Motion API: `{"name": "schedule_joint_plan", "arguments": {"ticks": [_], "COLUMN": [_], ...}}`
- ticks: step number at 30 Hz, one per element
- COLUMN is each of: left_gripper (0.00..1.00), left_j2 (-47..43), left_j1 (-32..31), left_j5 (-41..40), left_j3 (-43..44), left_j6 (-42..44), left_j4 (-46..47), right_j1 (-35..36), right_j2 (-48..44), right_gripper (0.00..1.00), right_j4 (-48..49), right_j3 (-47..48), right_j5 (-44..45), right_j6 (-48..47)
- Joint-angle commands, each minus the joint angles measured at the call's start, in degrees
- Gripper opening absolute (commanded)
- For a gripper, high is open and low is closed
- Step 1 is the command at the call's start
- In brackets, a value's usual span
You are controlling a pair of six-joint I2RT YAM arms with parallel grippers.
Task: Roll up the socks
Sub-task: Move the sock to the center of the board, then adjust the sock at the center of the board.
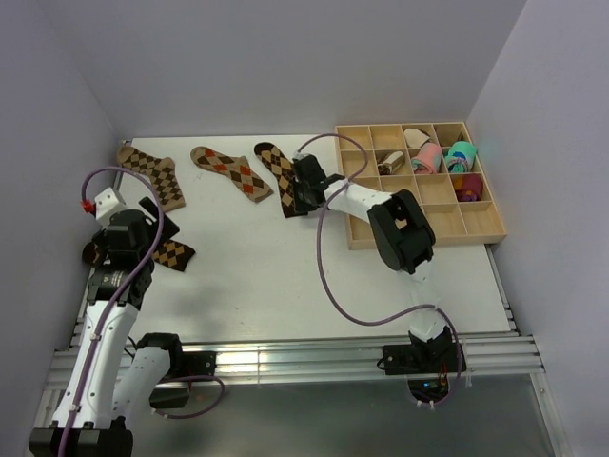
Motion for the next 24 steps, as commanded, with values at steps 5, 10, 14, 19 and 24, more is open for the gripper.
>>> {"name": "schedule_joint_plan", "arguments": {"ticks": [5, 10, 14, 19, 24], "left_gripper": [0.99, 1.00, 1.00, 0.99, 0.98], "left_j2": [4.00, 11.12, 16.57, 25.44, 37.98], "left_j1": [-0.14, -0.14, -0.14, -0.40, -3.29], "left_j5": [7.62, 11.76, 15.72, 20.72, 21.53], "left_j3": [0.14, 2.77, 6.80, 12.43, 19.53], "left_j6": [2.13, 2.05, 1.26, -1.98, -7.26], "left_j4": [2.84, 2.31, 1.96, 2.92, 8.19], "right_j1": [7.38, 13.36, 17.58, 18.73, 18.64], "right_j2": [-9.85, -18.02, -20.93, -27.41, -33.14], "right_gripper": [0.21, 0.29, 0.37, 0.38, 0.40], "right_j4": [-5.67, -2.50, -2.15, 0.22, 2.51], "right_j3": [-18.32, -26.24, -26.51, -28.61, -31.33], "right_j5": [2.50, 0.14, -3.64, -5.06, 0.37], "right_j6": [9.65, 13.79, 13.00, 10.72, 6.07]}}
